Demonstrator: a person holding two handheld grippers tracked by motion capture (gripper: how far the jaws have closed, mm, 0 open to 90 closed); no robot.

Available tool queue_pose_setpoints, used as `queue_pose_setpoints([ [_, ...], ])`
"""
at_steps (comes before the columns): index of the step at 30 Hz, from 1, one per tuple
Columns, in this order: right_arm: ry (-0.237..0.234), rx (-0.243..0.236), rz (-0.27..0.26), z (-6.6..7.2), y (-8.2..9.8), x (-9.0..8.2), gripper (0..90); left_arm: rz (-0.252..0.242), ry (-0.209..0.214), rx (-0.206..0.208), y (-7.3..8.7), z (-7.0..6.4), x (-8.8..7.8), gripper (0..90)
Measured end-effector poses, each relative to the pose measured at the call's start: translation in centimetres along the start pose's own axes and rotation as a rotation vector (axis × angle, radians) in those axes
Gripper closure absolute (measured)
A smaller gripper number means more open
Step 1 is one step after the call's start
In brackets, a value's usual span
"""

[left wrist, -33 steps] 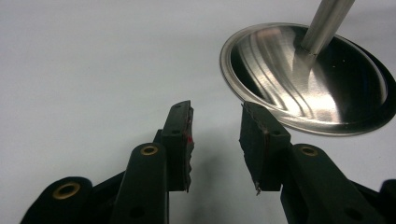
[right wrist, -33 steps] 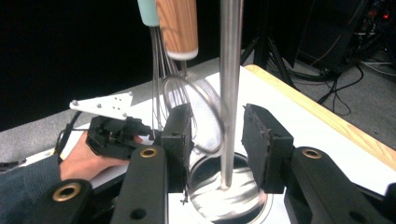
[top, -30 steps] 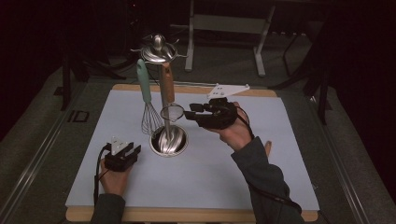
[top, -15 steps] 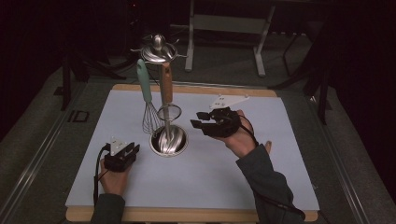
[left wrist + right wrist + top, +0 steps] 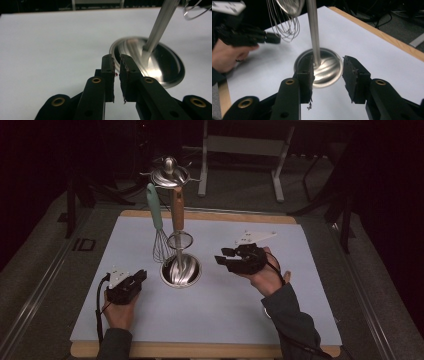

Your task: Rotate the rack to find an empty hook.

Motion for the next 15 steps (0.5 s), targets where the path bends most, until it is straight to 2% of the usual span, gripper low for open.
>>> queue_pose_setpoints([
  [3,0.016,-0.005,0.013,-0.2,1.2,-0.6,60.2,-0.024,0.004,0.002,-0.8,-0.1,-0.4,82.6],
  [10,0.092,-0.005,0.075,-1.3,5.4,-2.5,59.5,-0.072,0.016,0.003,-2.8,-0.3,-1.5,83.4],
  [15,0.133,0.043,0.089,-2.5,8.6,-3.8,59.4,-0.121,0.022,-0.016,-4.4,-0.2,-2.0,83.6],
])
Point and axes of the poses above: each handheld gripper's, and its own axes: x roughly forward along the jaws, y roughly out of its underside, z roughly to its left, the point moved 8 cm from there along x, roughly forward along the jaws, and after that the axes turned 9 degrees about -z, right-handed, at the moved point
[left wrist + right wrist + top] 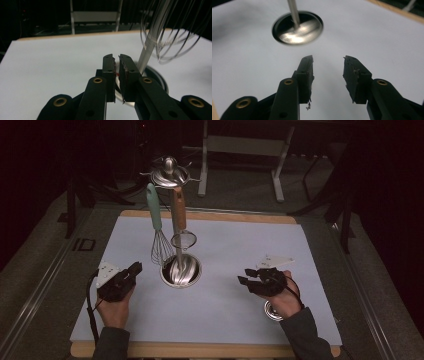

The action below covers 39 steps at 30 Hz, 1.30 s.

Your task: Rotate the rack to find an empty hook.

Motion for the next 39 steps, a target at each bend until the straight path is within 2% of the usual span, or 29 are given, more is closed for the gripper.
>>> queue_pose_setpoints([
  [6,0.037,0.044,0.034,-1.5,3.0,-0.3,59.2,-0.059,0.011,-0.023,-2.1,-0.3,0.0,83.7],
  [12,0.072,0.073,0.040,-2.6,4.3,-0.9,58.9,-0.144,0.041,-0.030,-5.2,-1.5,-0.6,84.5],
  [16,0.121,0.069,0.040,-3.4,5.0,-1.3,57.9,-0.224,0.077,-0.054,-7.7,-2.1,-0.8,85.3],
  [20,0.163,0.058,0.060,-4.0,5.5,-1.7,57.7,-0.274,0.092,-0.055,-9.6,-2.7,-0.8,89.4],
  [29,0.176,0.090,0.041,-4.7,5.8,-2.3,57.6,-0.377,0.120,-0.026,-13.8,-4.1,-1.3,89.8],
  [39,0.179,0.102,0.042,-5.1,6.3,-2.4,57.4,-0.431,0.127,-0.023,-15.8,-4.7,-1.3,89.8],
])
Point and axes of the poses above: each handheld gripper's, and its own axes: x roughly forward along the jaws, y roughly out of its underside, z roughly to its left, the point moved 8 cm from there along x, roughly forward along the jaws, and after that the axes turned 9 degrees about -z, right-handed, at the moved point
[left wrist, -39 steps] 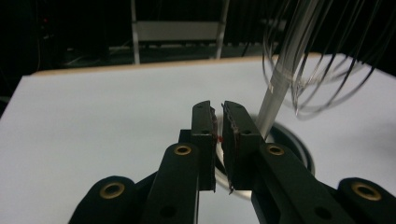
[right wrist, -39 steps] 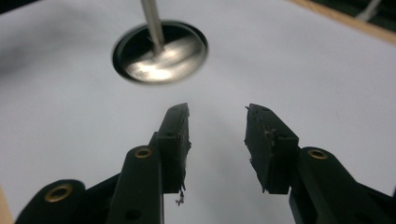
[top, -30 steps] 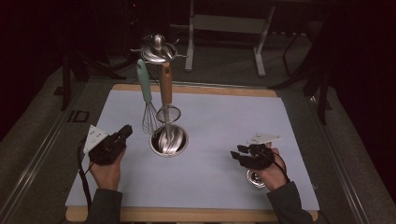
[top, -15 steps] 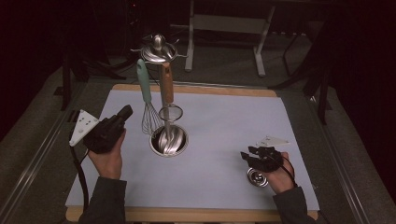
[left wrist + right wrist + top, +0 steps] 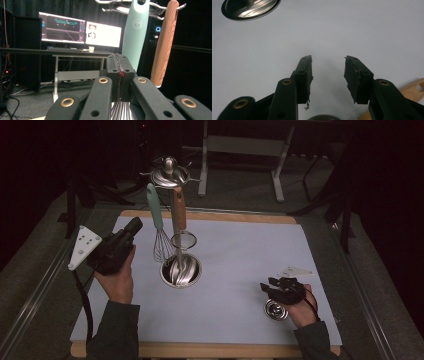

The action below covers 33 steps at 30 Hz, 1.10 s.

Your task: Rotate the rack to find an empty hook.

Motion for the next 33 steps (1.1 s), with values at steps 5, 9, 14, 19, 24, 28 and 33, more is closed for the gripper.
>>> queue_pose_setpoints([
  [5,0.012,0.012,-0.002,-0.6,0.3,-0.4,57.4,-0.021,0.010,0.003,-0.8,-0.3,0.4,89.7],
  [9,0.021,0.021,-0.006,-0.9,0.4,-0.7,57.5,-0.026,0.020,0.011,-1.2,-0.7,0.8,89.6],
  [14,0.029,0.024,-0.004,-1.0,0.5,-1.0,57.4,-0.038,0.032,0.012,-1.7,-1.0,1.2,89.5],
  [19,0.043,0.037,-0.011,-1.5,0.7,-1.5,57.5,-0.042,0.043,0.012,-2.0,-1.4,1.6,89.4],
  [24,0.051,0.042,-0.024,-1.7,0.5,-1.9,57.5,-0.061,0.056,0.015,-2.5,-2.0,1.8,89.3],
  [28,0.051,0.043,-0.025,-1.8,0.4,-1.9,57.5,-0.066,0.069,0.015,-2.8,-2.3,2.0,89.6],
  [33,0.054,0.045,-0.022,-1.9,0.5,-2.0,57.5,-0.080,0.083,0.021,-3.3,-2.8,2.3,89.8],
])
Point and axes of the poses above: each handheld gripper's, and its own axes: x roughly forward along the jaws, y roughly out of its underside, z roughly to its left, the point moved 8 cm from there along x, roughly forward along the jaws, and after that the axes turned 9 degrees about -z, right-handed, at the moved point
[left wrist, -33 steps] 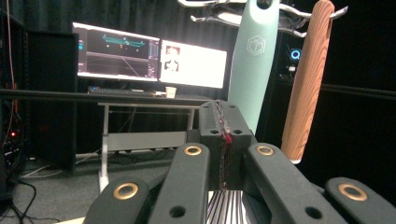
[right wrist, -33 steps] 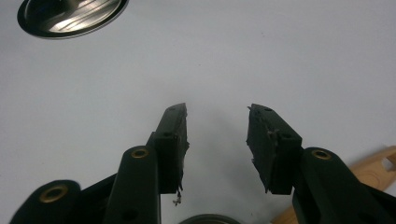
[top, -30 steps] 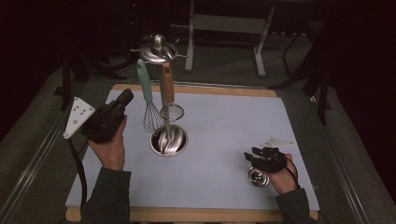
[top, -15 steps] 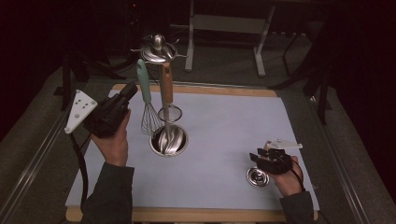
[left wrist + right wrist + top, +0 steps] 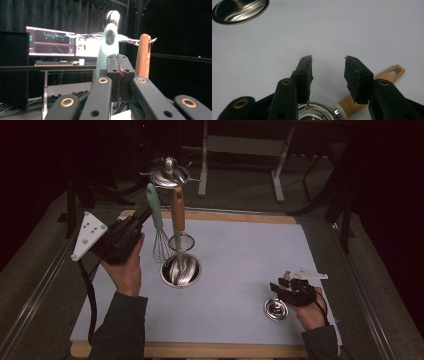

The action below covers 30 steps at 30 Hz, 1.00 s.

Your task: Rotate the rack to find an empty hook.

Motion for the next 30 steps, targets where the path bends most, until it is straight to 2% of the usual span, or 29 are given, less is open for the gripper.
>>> queue_pose_setpoints([
  [4,0.002,-0.002,-0.007,0.0,-0.1,-0.1,57.5,-0.021,0.004,0.002,-0.4,-0.1,0.2,89.9],
  [18,0.006,0.006,-0.002,-0.3,0.3,-0.1,57.4,-0.080,0.014,-0.033,-1.9,0.2,0.9,90.0],
  [22,0.001,0.004,0.000,-0.1,0.4,0.1,57.4,-0.085,0.024,-0.023,-2.3,0.1,1.2,90.0],
  [30,0.003,0.012,0.004,-0.4,0.6,0.2,57.3,-0.088,0.043,-0.035,-2.7,0.0,1.8,90.0],
])
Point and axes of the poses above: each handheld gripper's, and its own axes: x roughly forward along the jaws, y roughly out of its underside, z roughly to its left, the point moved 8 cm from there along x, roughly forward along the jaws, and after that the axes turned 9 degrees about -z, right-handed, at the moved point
